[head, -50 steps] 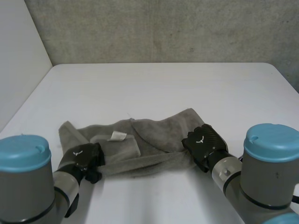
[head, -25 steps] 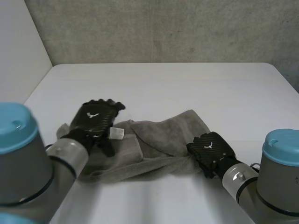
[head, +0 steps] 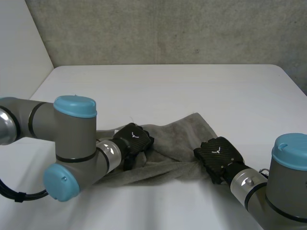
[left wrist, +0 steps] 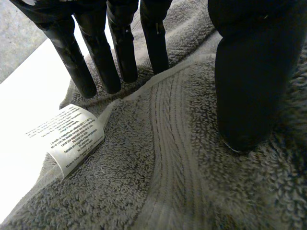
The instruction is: Fold the towel.
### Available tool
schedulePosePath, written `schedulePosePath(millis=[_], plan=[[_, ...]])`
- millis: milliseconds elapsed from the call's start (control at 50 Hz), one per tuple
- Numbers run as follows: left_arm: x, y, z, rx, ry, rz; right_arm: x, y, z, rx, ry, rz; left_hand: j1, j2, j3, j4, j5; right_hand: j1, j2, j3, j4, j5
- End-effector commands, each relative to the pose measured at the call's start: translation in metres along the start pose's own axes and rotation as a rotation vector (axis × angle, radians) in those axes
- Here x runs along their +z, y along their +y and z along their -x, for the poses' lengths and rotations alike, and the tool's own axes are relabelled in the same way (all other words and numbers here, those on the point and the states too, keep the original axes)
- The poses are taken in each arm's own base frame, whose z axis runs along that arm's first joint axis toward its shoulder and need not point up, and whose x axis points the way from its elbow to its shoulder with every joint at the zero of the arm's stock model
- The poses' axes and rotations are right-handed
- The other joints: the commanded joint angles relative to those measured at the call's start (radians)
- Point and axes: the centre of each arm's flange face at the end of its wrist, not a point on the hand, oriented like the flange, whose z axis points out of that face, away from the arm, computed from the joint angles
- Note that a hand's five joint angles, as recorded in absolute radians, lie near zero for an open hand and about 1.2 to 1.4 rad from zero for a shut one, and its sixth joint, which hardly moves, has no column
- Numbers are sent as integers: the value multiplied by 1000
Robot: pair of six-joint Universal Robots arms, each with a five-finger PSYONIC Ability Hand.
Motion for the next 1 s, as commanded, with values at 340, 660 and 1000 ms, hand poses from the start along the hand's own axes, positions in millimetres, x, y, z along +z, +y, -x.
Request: schedulePosePath(millis=[340, 660, 1000], plan=[[-15, -23, 21, -7, -93, -33, 4, -13, -22, -10, 71, -34, 843, 843, 843, 844, 846, 82, 113, 59, 61, 95], [-138, -94, 96, -345, -497, -297, -79, -132, -100, -32, 260, -201, 843, 843, 843, 844, 846, 82, 113, 59, 61, 95], [-124, -13, 53, -431, -404, -12, -48, -86, -73, -133, -34, 208, 843, 843, 843, 844, 846, 82, 113, 59, 61, 95]])
